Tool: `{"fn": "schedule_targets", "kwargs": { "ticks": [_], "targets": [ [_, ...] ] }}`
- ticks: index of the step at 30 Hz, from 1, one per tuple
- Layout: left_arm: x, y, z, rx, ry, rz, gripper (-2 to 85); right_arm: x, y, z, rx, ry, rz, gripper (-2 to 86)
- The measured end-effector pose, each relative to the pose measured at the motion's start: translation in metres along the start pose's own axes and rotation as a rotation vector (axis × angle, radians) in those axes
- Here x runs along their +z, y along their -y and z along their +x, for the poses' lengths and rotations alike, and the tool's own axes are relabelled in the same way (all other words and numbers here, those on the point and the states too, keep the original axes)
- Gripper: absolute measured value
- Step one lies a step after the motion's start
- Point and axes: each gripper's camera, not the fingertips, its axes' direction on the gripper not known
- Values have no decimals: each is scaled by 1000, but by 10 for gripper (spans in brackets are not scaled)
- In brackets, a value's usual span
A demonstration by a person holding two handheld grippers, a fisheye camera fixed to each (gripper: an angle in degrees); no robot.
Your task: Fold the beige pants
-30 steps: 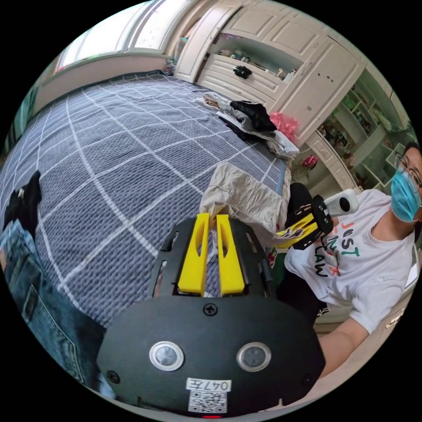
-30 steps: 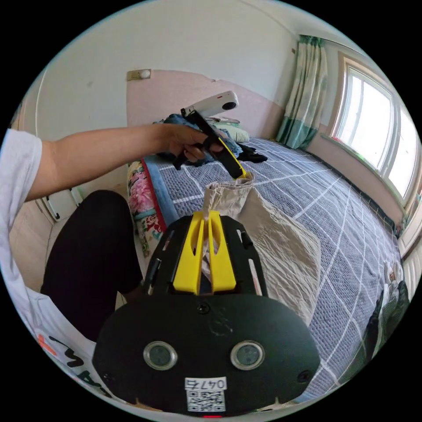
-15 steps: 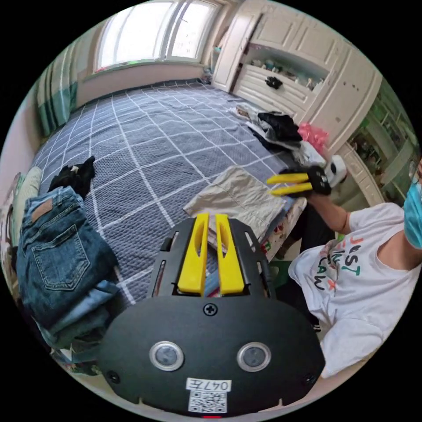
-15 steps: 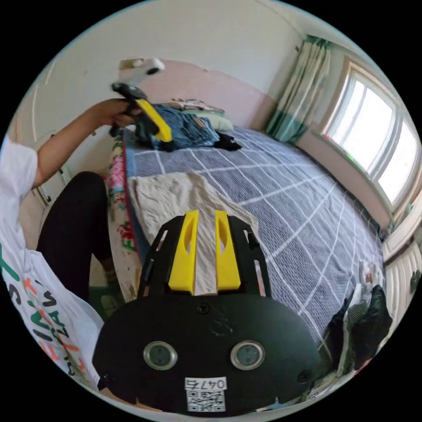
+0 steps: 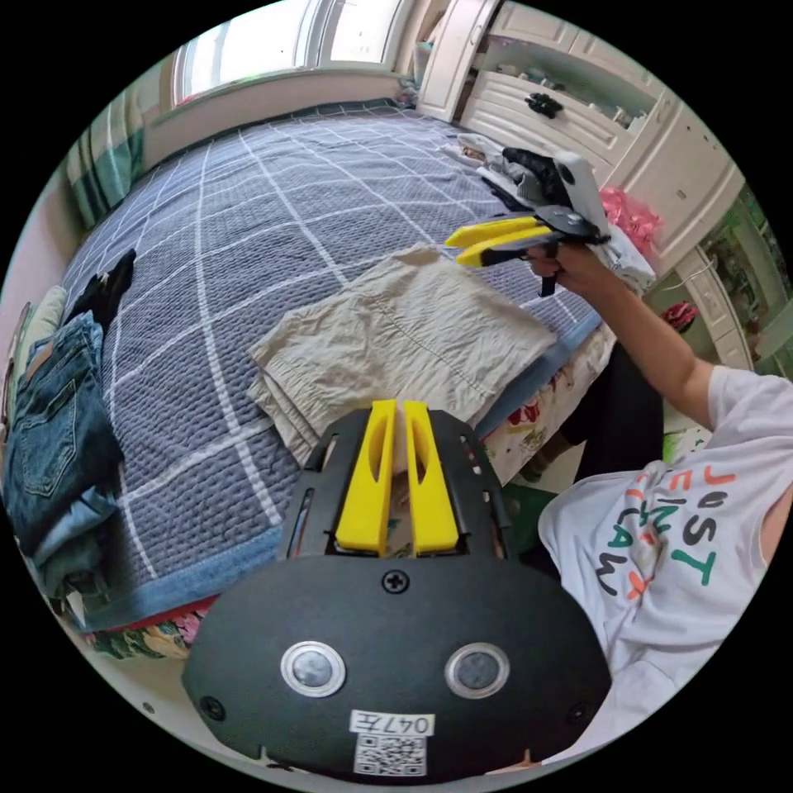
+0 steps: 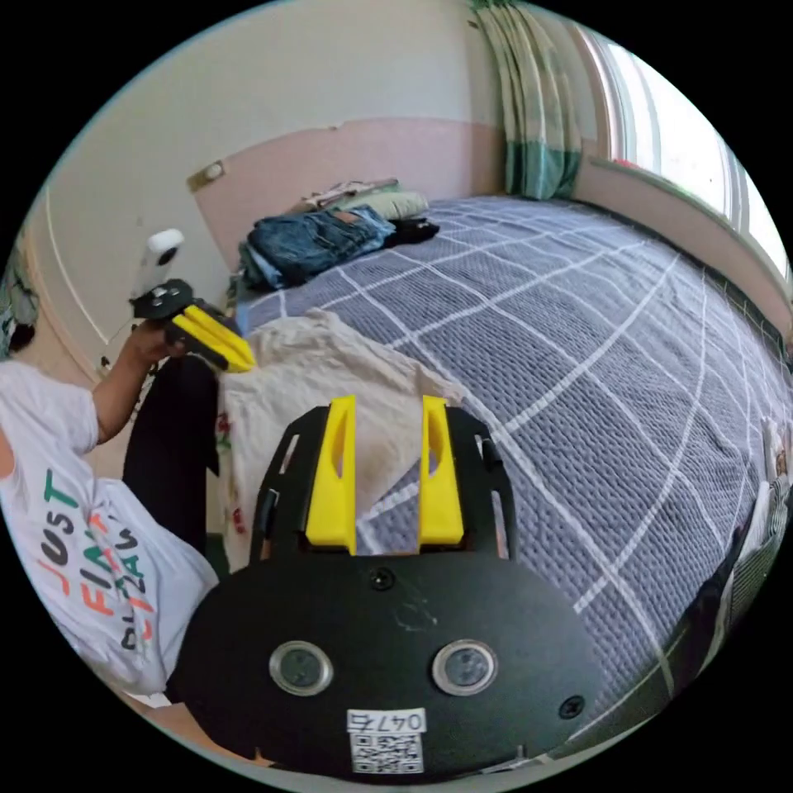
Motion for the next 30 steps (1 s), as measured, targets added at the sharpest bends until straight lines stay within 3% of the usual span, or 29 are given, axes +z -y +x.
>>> {"fn": "schedule_targets", "kwargs": {
  "ticks": [6,13,16,22,27,30],
  "targets": [
    [-20,-17,9,12,-56,29,47,-51,-61,-94,-202,-54,34,93],
    [-30,-16,27,34,-39,23,49,-14,-80,-172,-527,-467,-70,23],
    [-30,-7,31,50,12,-16,52,-20,-83,-181,-586,-576,-24,5],
    [-9,-15,42,42,-9,-109,59,-45,-102,-163,-504,-556,15,3],
    [-5,-38,45,21,-13,-63,58,-31,-117,-153,-537,-428,-90,12],
    [-30,-41,41,-7,-37,32,56,-53,-111,-146,-517,-389,-11,6]
  ]
}}
